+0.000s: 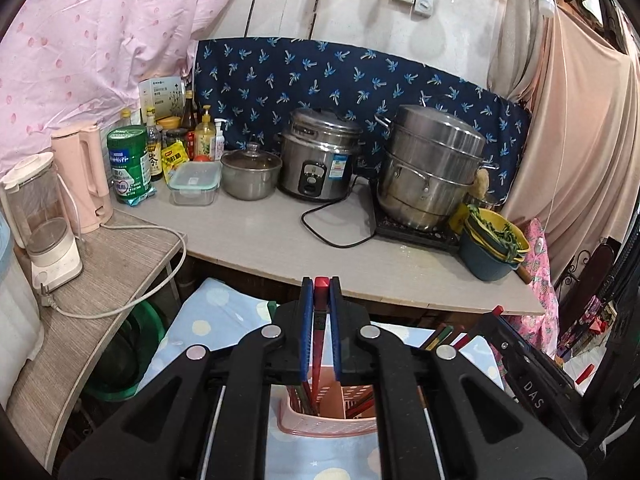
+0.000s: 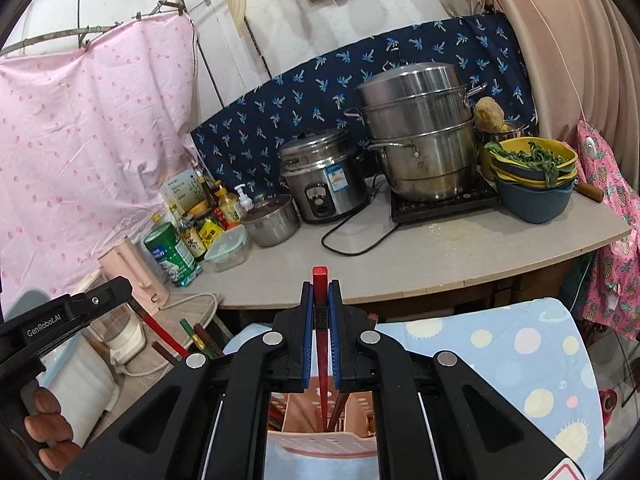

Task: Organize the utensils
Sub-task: 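Open both tools to drop the red chopsticks into the pink basket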

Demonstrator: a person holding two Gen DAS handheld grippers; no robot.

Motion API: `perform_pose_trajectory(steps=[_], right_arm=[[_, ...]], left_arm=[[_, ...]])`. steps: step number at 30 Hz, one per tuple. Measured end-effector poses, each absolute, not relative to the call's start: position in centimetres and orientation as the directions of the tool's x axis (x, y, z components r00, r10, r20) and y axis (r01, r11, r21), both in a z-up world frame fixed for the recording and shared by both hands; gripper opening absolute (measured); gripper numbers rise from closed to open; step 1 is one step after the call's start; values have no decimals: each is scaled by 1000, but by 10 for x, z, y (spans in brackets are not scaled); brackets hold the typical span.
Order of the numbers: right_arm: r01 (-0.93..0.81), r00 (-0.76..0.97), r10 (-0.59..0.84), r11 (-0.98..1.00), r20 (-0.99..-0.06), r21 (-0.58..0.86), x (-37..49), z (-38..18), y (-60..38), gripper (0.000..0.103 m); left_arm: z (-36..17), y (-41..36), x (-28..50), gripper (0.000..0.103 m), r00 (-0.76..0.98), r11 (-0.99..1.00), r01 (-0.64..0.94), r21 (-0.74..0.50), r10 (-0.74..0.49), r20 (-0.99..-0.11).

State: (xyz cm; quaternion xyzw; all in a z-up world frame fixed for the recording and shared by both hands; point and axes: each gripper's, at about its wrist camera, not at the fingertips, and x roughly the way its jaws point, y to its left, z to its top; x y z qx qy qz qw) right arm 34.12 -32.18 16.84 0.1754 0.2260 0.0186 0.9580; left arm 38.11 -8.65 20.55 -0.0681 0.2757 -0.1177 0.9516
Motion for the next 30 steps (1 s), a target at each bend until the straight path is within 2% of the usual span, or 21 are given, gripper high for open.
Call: perform_pose_trajectory(steps=[4,6,7,8,13,15,21,30], right_arm=[[56,889,107,940,-445,337,342,161,-322,11],[61,890,100,941,-444,332,340,160,-322,14],[65,891,93,943,-444,327,339,160,-322,15],[69,893,87,944,-442,323,337,160,-322,18],[68,895,84,945,-438,320,330,163,-322,24],[63,895,84,949,-438,310,326,164,-319,29],[48,893,82,961,-442,274,307,167,-306,45],[44,881,56,979,-470,198,268,165,-287,52]], left_arm=[[199,-88,380,9,819,965,186,-184,-256,-514],[196,-88,379,22,821,968,178,-178,-246,-516],[195,-88,377,34,823,969,175,-175,-242,-514],[195,-88,376,37,825,970,172,-171,-237,-513],[192,-92,368,38,826,973,175,-147,-227,-516],[192,-93,364,38,824,974,178,-139,-225,-521],[190,-95,346,48,827,978,179,-106,-208,-523],[183,-96,314,56,824,982,178,-63,-184,-536]])
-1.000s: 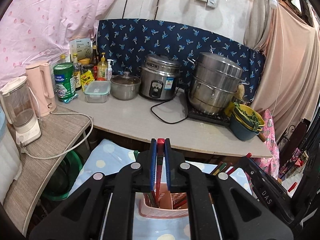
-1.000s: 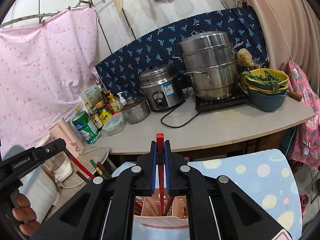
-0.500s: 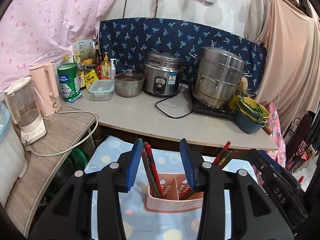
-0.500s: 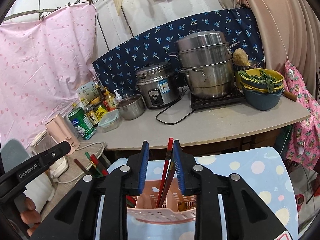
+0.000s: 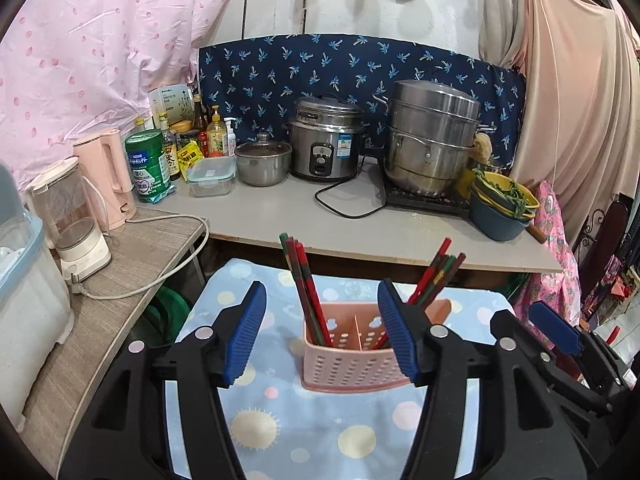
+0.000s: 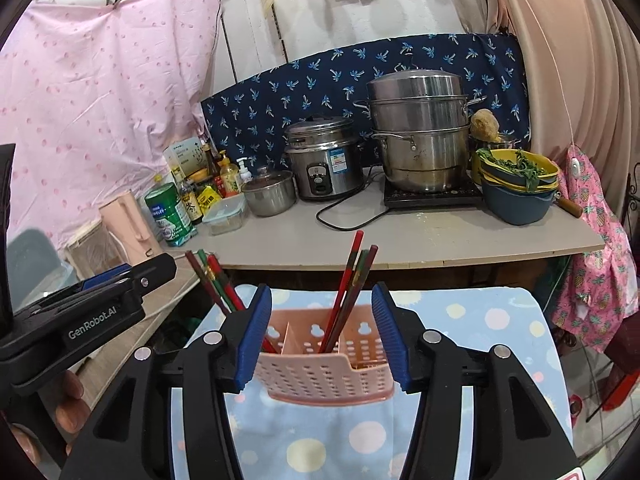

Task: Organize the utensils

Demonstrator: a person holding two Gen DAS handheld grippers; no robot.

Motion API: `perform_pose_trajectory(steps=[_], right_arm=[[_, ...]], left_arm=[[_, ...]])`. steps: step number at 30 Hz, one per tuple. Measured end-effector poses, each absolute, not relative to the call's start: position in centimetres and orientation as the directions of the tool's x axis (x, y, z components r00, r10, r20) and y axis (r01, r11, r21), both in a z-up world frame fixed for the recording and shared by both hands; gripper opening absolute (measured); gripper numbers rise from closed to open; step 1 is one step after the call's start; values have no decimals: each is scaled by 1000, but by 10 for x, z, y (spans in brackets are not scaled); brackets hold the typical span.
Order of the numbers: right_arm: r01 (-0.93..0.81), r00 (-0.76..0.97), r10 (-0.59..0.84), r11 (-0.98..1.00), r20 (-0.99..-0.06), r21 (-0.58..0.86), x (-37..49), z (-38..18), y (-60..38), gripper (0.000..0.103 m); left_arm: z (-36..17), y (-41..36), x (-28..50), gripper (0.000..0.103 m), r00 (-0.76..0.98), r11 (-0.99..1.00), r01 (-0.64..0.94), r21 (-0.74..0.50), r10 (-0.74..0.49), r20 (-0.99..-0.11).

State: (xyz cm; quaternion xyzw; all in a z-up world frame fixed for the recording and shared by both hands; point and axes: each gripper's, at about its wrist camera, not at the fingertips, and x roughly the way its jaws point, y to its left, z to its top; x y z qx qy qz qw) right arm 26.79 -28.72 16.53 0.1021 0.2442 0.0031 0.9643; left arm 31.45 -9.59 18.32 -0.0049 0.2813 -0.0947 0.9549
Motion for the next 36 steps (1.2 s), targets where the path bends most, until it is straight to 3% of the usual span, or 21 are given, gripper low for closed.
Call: perform_pose_trajectory(steps=[27,36], right_arm=[[82,815,23,985,-579,155,182,126,-267,53],[94,792,3,987,-610,127,164,108,-261,62]], left_arm=[[132,-93,232,69,782,988,150,44,-91,-617],[112,-86,219,70,751,989,141,40,-80,-656]])
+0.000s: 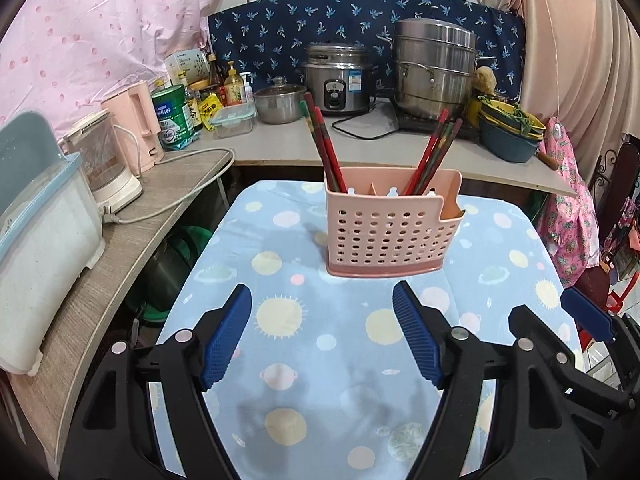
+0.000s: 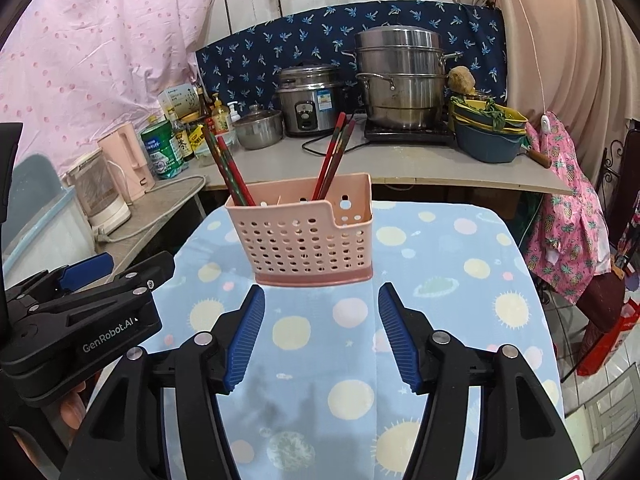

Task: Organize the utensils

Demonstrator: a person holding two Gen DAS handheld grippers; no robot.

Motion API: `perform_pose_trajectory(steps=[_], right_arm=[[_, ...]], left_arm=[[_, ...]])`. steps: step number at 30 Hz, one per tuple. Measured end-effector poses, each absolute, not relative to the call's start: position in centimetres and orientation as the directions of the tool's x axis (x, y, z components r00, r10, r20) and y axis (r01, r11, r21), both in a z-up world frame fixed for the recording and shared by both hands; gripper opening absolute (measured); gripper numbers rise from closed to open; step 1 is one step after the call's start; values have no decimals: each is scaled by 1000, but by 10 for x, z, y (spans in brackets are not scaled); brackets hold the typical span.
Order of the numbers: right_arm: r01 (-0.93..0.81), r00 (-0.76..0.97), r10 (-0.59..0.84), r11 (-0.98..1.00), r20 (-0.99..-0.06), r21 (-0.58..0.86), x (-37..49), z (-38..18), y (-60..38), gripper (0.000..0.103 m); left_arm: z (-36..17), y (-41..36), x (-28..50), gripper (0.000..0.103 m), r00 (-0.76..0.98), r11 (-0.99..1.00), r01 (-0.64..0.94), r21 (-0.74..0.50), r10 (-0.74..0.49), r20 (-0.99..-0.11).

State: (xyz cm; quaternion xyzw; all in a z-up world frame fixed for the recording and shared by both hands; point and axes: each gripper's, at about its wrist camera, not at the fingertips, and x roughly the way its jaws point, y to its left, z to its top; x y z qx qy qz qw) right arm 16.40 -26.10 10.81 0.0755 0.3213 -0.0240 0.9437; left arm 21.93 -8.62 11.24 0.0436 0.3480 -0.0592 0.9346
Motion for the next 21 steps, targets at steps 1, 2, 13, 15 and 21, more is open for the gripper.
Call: perform_pose_trajectory(steps=[1,2,13,15,21], right_arm=[[97,789,-3,988,-614,120,163,107,-260,62],[95,786,-3,989,-618,116,162,105,-259,62],[85,773,3,991,-635,108,158,93,-255,72],[89,769,-1,991,-639,104,158,91,-256,74],[104,758,-23,991,-651,87,160,86,-258,84]], left_arm=[[111,-85,219,70,748,989,139,40,-79,-659],[109,-85,218,71,746,989,139,41,-77,-662],[92,-81,215,78,723,991,127,52,-56,-689],[90,-81,216,79,721,991,123,56,-50,-691],[84,-80,218,86,715,992,111,62,-36,-698]])
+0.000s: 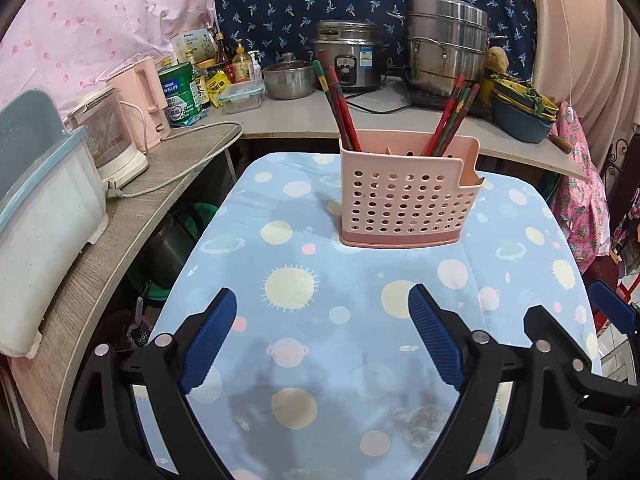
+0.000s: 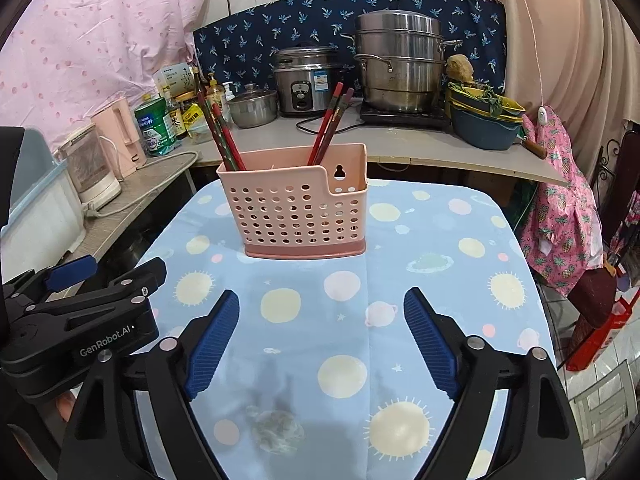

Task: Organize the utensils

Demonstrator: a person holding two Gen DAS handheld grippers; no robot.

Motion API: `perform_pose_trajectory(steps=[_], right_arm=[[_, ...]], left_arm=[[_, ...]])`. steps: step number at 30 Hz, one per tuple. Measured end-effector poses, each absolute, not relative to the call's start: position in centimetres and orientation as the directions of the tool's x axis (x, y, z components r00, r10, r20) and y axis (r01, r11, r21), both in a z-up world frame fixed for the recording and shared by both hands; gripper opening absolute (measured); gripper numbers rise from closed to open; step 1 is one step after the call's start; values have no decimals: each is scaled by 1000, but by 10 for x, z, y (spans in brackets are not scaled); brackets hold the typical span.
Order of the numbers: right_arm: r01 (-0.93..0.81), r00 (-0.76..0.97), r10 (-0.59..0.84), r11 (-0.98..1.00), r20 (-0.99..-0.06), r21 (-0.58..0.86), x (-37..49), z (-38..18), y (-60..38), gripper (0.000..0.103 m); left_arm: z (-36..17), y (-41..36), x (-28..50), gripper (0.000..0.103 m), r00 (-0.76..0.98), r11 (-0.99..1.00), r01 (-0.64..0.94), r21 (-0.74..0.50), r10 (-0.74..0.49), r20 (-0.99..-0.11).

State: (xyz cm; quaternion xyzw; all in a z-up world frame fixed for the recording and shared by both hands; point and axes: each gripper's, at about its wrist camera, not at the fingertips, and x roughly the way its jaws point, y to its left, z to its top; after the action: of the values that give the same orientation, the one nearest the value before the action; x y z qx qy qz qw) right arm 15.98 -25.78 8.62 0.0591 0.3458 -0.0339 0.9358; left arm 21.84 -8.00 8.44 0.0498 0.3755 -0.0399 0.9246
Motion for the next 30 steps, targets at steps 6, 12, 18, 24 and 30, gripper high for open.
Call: perform_pose_trajectory(steps=[6,12,18,24,30], right_arm=[[114,754,-47,992,-655,61,163,84,-260,86],[129,747,-61,990,-662,55,164,79,-264,97],[134,739,-66,990,-670,51,167,74,-265,97],[138,731,-67,989,-679,50,172,70,-266,97],[139,723,-68,989,-688,48,177,66,-267,97]], left_arm=[[81,-80,222,91,713,992,97,76,-15,-701],[75,-81,226,93,702,992,92,83,-5,-712],[71,-82,229,94,691,992,91,85,-1,-723],[66,-84,234,94,681,993,86,84,4,-732],[63,-84,239,94,675,993,82,85,7,-738]])
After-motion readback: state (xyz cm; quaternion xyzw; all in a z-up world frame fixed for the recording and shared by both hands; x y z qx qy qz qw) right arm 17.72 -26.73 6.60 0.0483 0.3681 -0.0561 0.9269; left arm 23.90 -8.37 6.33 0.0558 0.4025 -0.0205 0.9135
